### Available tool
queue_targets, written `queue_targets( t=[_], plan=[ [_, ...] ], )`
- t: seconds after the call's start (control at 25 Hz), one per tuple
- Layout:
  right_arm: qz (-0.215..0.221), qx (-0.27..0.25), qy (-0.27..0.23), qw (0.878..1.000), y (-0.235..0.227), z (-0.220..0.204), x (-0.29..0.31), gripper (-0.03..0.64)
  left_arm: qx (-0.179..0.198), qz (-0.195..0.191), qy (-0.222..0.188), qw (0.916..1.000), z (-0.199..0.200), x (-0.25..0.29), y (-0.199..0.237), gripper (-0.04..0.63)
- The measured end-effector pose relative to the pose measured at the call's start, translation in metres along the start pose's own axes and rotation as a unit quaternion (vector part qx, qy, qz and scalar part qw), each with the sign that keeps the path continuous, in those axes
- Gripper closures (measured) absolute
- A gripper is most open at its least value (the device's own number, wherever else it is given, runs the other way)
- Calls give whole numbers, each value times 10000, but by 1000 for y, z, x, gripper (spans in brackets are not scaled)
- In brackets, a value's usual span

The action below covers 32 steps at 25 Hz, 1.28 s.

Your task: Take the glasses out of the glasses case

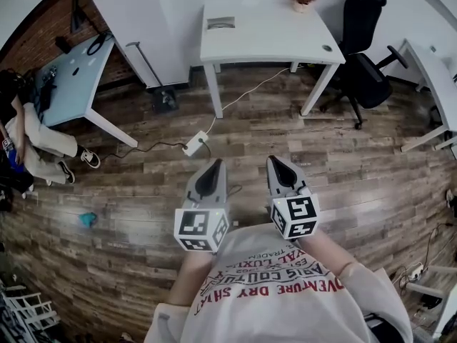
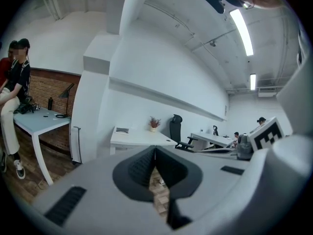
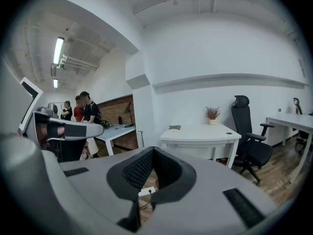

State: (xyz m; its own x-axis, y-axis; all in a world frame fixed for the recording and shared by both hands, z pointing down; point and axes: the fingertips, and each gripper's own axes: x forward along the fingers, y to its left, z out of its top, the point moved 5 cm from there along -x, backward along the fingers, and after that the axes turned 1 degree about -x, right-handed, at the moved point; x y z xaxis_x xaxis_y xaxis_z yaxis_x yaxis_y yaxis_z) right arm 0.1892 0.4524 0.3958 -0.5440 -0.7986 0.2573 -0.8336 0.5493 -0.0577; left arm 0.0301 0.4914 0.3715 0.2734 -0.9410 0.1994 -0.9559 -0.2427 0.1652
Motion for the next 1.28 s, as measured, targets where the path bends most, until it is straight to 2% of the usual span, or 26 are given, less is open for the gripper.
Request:
queue_targets(
  t=[0.2,0.32,0.44,0.6,0.76,1.04,1.28],
  plan=[
    [-21,14,196,9998,-4,-8,11,604,-90,45,97,9999,-8,8,7,588],
    [-61,-177,270,9995,-12,-9,18,604,-189,87,151,9997,-11,20,13,588],
    [-85,-266,207,9994,-30,-3,32,604,-219,184,159,9995,-8,39,17,588],
    [5,-128,175,9998,-56,6,63,604,-190,277,180,9993,-2,72,20,588],
    [200,-85,227,9995,-88,19,102,604,-299,383,253,9985,7,115,22,588],
    [578,-136,209,9980,-164,67,179,604,-486,789,190,9955,43,209,27,588],
    [1009,-130,339,9942,-233,92,245,604,-506,1044,84,9932,63,298,25,588]
  ],
)
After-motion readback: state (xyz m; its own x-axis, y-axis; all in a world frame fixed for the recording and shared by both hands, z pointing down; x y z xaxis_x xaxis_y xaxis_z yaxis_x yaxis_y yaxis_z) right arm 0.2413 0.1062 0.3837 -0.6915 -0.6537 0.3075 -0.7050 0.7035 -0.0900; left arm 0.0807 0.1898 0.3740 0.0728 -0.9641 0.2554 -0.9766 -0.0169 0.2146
